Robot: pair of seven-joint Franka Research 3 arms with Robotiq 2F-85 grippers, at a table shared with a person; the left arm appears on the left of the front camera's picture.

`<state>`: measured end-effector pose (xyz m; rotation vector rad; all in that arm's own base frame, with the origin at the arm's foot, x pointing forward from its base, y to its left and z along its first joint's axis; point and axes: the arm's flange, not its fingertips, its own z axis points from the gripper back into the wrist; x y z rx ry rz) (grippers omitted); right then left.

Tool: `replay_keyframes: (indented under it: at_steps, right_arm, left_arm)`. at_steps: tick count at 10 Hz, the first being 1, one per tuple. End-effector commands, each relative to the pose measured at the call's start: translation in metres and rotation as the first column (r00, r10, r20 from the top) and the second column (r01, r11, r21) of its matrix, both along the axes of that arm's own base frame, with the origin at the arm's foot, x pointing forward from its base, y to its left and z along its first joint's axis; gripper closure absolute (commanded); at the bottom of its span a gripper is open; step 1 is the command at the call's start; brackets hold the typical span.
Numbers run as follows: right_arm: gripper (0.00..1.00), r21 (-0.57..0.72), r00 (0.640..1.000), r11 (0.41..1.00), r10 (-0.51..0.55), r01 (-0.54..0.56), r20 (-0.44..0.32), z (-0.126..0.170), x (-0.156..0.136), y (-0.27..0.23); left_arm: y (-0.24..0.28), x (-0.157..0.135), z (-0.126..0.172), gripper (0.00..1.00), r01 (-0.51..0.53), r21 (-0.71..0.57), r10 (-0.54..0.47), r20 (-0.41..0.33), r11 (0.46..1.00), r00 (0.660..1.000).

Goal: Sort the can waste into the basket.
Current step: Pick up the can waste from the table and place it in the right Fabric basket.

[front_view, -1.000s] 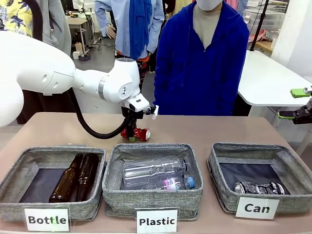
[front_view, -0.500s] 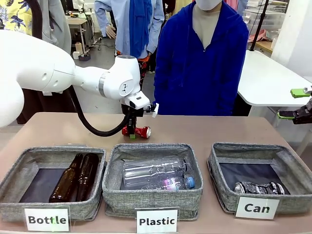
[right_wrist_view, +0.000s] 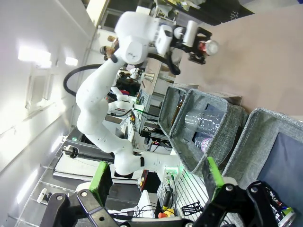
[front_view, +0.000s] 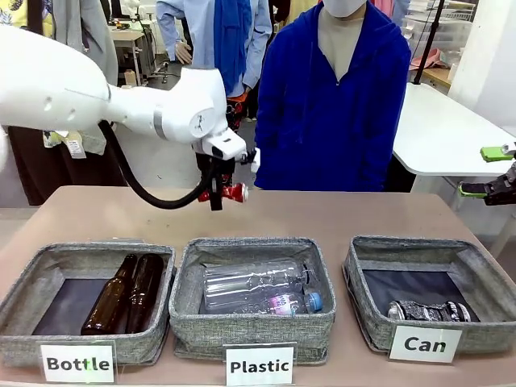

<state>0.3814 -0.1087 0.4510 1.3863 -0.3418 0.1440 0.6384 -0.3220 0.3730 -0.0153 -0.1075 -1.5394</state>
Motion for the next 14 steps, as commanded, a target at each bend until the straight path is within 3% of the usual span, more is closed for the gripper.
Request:
replay_keyframes:
  at_steps: [1, 3, 4, 5, 7, 8, 9, 12, 13, 14]
  right_arm:
    - [0.00, -0.002, 1.000, 1.000, 0.013, -0.013, 0.016, 0.001, -0.001, -0.002]
    - [0.00, -0.002, 1.000, 1.000, 0.013, -0.013, 0.016, 0.001, -0.001, -0.002]
    - [0.00, -0.002, 1.000, 1.000, 0.013, -0.013, 0.016, 0.001, -0.001, -0.002]
    - [0.00, -0.002, 1.000, 1.000, 0.013, -0.013, 0.016, 0.001, -0.001, -0.002]
    - [0.00, -0.002, 1.000, 1.000, 0.013, -0.013, 0.016, 0.001, -0.001, -0.002]
    - [0.00, -0.002, 1.000, 1.000, 0.013, -0.013, 0.016, 0.001, -0.001, -0.002]
    - [0.00, -0.002, 1.000, 1.000, 0.013, -0.013, 0.016, 0.001, -0.001, -0.002]
    - [0.00, -0.002, 1.000, 1.000, 0.013, -0.013, 0.016, 0.001, -0.001, -0.002]
    - [0.00, 0.000, 1.000, 1.000, 0.000, 0.000, 0.000, 0.000, 0.000, 0.000]
    - [0.00, -0.052, 0.999, 0.998, -0.046, 0.048, 0.026, 0.023, -0.017, -0.023]
  left_arm:
    - [0.021, -0.054, 0.054, 1.00, -0.120, -0.042, 0.117, -0.076, 0.992, 0.990]
    - [0.036, -0.105, 0.094, 1.00, -0.171, -0.060, 0.155, -0.209, 0.983, 0.965]
    - [0.044, -0.134, 0.099, 1.00, -0.141, -0.074, 0.120, -0.236, 0.987, 0.964]
    - [0.052, -0.166, 0.096, 1.00, -0.100, -0.088, 0.076, -0.244, 0.991, 0.967]
    - [0.064, -0.198, 0.082, 1.00, -0.131, -0.128, 0.099, -0.229, 0.983, 0.968]
    - [0.075, -0.198, 0.077, 1.00, -0.197, -0.091, 0.174, -0.213, 0.976, 0.961]
    - [0.048, -0.181, 0.096, 1.00, -0.133, -0.082, 0.108, -0.260, 0.988, 0.960]
    - [0.057, -0.192, 0.085, 1.00, -0.150, -0.084, 0.125, -0.248, 0.985, 0.961]
    - [0.013, -0.182, 0.078, 1.00, -0.074, -0.190, 0.046, -0.145, 0.979, 0.988]
    - [-0.023, -0.181, 0.075, 1.00, -0.087, -0.178, 0.073, -0.082, 0.980, 0.994]
